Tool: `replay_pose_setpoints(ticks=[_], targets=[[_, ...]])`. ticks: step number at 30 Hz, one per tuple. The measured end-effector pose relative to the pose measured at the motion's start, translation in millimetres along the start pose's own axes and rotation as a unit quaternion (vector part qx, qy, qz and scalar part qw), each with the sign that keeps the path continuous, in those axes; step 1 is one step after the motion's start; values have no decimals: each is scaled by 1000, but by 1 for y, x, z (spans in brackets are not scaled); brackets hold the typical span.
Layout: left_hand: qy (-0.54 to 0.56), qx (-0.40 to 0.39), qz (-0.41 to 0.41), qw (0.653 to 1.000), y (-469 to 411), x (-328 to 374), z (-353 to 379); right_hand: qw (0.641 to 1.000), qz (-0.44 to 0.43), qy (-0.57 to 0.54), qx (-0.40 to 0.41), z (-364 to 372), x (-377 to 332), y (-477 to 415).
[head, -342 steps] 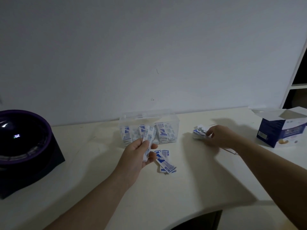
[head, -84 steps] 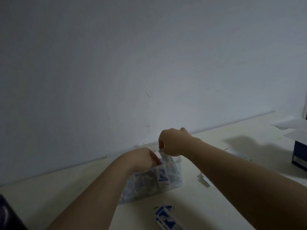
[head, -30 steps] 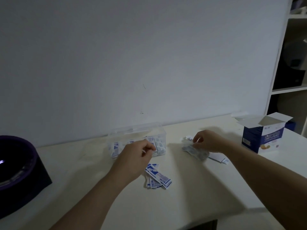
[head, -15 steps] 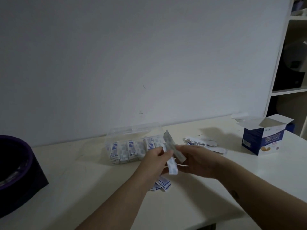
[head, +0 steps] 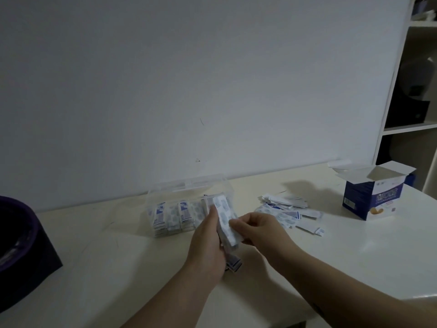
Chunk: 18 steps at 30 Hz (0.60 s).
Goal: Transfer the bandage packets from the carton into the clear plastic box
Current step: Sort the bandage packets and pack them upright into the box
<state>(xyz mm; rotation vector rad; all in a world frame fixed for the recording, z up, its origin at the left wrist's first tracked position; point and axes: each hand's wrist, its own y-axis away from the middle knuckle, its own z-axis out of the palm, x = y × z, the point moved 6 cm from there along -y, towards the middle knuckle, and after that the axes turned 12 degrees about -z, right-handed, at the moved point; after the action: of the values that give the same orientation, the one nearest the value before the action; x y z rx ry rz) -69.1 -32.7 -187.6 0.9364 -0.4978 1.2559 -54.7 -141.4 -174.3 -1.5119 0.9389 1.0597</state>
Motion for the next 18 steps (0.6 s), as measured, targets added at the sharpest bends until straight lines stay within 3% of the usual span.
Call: replay_pose_setpoints(ticks=[8,11,13,14,18], targets=[[72,-37,10,997,7,4,2,974,-92,205,-36,-13,-21,-9],[97,-36,-3,995,7,8,-1,900,-72,430,22,-63,-8,-36],[98,-27,-8,995,7,7,-2,831,-2,556,-20,-84,11,-48],[98,-22,-11,995,6,6,-2,813,32,579,-45,-91,19,-52],[93,-21,-17,995,6,5,-1,840,62,534,-80,-98,24,-59]])
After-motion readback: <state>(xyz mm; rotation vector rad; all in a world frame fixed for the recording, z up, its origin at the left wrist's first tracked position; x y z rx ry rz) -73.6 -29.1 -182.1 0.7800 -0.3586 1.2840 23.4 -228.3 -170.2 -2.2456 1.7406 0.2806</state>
